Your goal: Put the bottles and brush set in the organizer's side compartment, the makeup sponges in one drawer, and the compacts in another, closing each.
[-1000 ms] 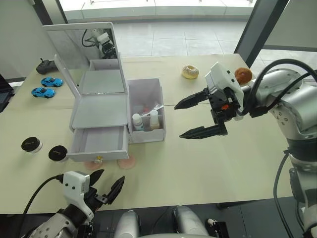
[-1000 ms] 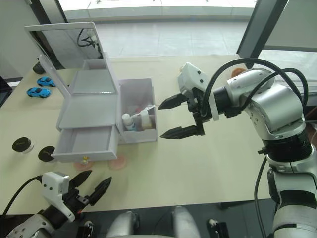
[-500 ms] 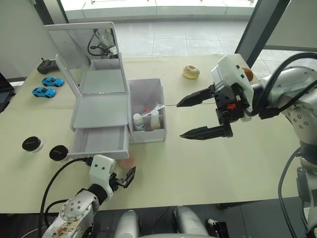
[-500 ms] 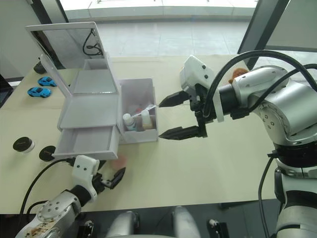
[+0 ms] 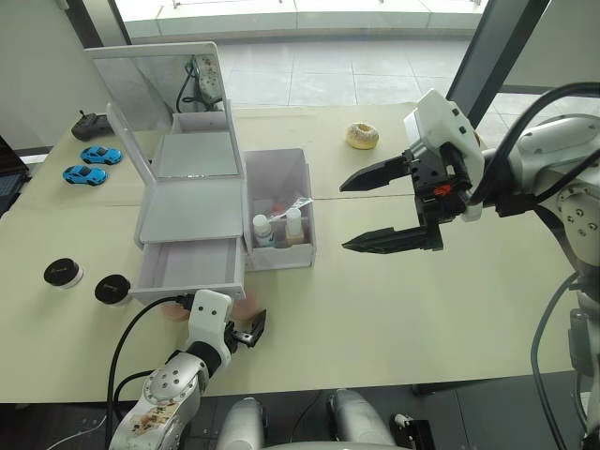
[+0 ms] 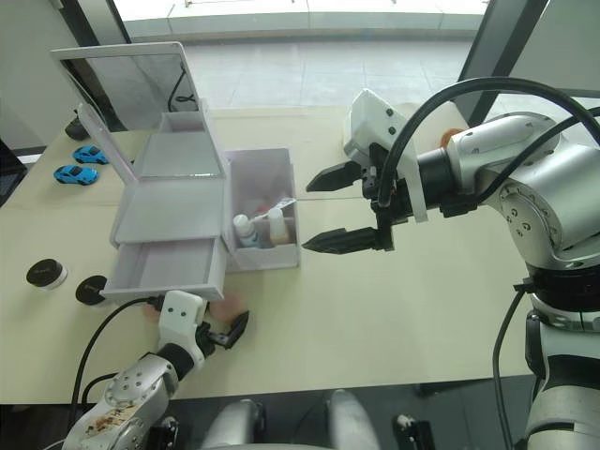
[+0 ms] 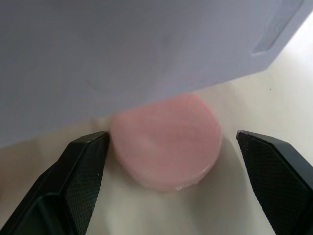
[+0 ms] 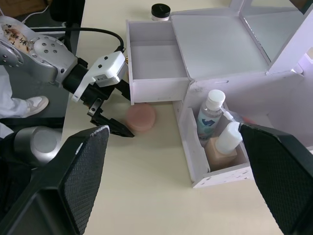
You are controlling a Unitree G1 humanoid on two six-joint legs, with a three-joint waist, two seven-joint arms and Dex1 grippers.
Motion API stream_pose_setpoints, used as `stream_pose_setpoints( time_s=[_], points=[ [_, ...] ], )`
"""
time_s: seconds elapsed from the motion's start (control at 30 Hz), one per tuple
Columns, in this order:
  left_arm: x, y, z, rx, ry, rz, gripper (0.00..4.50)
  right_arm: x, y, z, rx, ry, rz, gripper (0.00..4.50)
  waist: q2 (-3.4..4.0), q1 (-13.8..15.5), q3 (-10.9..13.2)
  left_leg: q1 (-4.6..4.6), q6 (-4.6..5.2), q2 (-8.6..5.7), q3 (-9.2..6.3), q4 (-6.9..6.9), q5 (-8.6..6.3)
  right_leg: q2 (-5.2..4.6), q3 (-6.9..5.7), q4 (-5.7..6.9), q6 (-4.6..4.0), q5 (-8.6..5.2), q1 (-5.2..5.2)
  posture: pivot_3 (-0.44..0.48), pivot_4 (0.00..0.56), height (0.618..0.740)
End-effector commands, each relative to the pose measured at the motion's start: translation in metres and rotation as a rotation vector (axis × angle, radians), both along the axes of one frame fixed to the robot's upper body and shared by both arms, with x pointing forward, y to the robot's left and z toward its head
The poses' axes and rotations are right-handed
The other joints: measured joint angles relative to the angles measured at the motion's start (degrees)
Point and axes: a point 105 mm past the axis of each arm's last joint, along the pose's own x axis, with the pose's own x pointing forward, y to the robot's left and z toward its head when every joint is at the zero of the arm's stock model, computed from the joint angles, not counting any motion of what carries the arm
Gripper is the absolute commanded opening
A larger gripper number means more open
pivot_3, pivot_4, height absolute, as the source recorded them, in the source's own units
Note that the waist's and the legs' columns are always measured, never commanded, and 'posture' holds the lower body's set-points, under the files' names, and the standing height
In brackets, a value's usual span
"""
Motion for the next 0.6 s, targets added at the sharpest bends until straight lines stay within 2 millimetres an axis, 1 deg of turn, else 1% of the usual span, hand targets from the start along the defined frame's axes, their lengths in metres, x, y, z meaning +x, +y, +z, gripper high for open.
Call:
stream_pose_setpoints(
  time_s=[0.03,0.07,0.1,0.13,0.17,0.2,0.23,0.27,0.33,0.4,0.43,0.47,0.53,0.6],
  points=[
    [0.004,-0.002,-0.002,0.016,-0.018,0.015,4.09,-0.005,0.0,0.013,0.005,-0.047,0.009,4.5,0.0,0.01,0.0,0.0,0.0,-0.01,0.0,0.0,0.0,0.0,0.0,0.0,0.01,0.0,0.0,0.0,0.15,0.74],
    [0.004,-0.001,-0.002,0.016,-0.018,0.021,3.92,-0.006,0.0,0.012,0.004,-0.047,0.011,4.5,0.0,0.01,0.0,0.0,0.0,-0.01,-0.01,0.0,0.0,0.01,0.01,0.0,0.01,0.0,0.0,0.0,0.15,0.74],
    [0.004,-0.001,-0.002,0.018,-0.019,0.022,3.64,-0.006,0.0,0.012,0.004,-0.048,0.012,4.5,0.0,0.02,0.0,-0.01,0.0,-0.01,0.0,0.0,0.0,0.0,0.01,0.0,0.02,0.0,0.0,0.0,0.15,0.74],
    [0.003,0.001,-0.003,0.026,-0.012,0.02,3.61,-0.006,0.0,0.012,0.003,-0.048,0.014,4.5,0.0,0.0,0.0,-0.01,0.0,-0.01,-0.01,0.0,0.0,0.0,0.01,0.0,0.02,0.0,0.0,0.0,0.15,0.74],
    [0.001,0.003,-0.002,0.03,-0.009,0.003,3.2,-0.006,0.001,0.011,0.002,-0.052,0.016,4.5,0.0,0.0,0.0,-0.01,0.0,-0.02,-0.01,0.0,0.0,0.0,0.02,0.0,0.03,0.0,0.0,0.0,0.15,0.74],
    [-0.001,0.003,0.001,0.002,-0.013,-0.024,3.1,-0.006,0.001,0.011,0.002,-0.052,0.017,4.5,0.0,-0.01,0.0,-0.01,0.0,-0.01,-0.01,0.0,0.0,0.0,0.02,0.0,0.04,0.01,0.0,0.0,0.15,0.74],
    [-0.006,0.009,0.005,-0.001,-0.014,-0.04,3.01,-0.007,0.001,0.01,0.002,-0.049,0.024,4.5,0.0,-0.07,0.0,-0.01,0.0,-0.02,-0.01,0.0,0.0,0.0,0.02,0.0,0.05,0.01,-0.01,0.0,0.15,0.74],
    [-0.009,0.013,0.007,-0.002,-0.016,-0.051,3.01,-0.007,0.001,0.009,0.001,-0.047,0.029,4.5,-0.02,-0.2,0.01,-0.01,0.0,-0.01,-0.01,-0.01,0.0,0.01,0.02,0.0,0.07,0.0,-0.02,0.0,0.15,0.74],
    [-0.023,0.029,0.009,0.03,0.003,-0.083,3.01,-0.009,0.001,0.007,-0.001,-0.044,0.052,4.5,-0.03,-0.36,0.02,0.01,0.0,0.01,-0.01,-0.03,0.0,0.02,0.02,0.01,0.07,0.0,-0.08,0.0,0.15,0.74],
    [-0.035,0.038,0.013,0.036,0.01,-0.13,3.01,-0.009,0.001,0.005,0.001,-0.041,0.067,4.5,-0.01,-0.45,0.03,0.03,0.0,0.03,-0.02,-0.09,0.0,0.02,0.0,0.01,0.07,-0.02,-0.09,0.0,0.15,0.74],
    [-0.048,0.041,0.025,0.05,-0.026,-0.221,3.01,-0.007,0.002,0.004,0.01,-0.044,0.071,4.5,0.01,-0.4,0.05,0.03,0.01,0.03,-0.01,-0.09,0.0,0.0,-0.01,0.0,0.03,-0.07,-0.09,0.0,0.15,0.74],
    [-0.057,0.041,0.033,0.065,-0.049,-0.295,3.01,-0.005,0.003,0.003,0.015,-0.046,0.073,4.5,-0.12,-0.5,0.1,0.02,0.0,0.03,0.0,-0.09,0.0,-0.03,-0.01,-0.01,-0.12,-0.21,-0.1,0.0,0.15,0.74],
    [-0.077,0.049,0.053,0.025,-0.084,-0.401,3.01,0.0,0.005,0.003,0.034,-0.055,0.084,4.5,-0.14,-0.46,0.11,-0.01,0.0,0.1,0.02,-0.09,0.0,-0.06,-0.1,-0.05,-0.31,-0.32,-0.16,0.0,0.15,0.74],
    [-0.09,0.061,0.06,0.039,-0.055,-0.475,3.01,0.002,0.007,0.003,0.045,-0.06,0.099,4.5,-0.04,-0.19,0.18,0.04,-0.01,0.09,0.06,-0.09,-0.01,-0.21,-0.18,-0.1,-0.33,-0.36,-0.33,0.0,0.15,0.74]
  ],
)
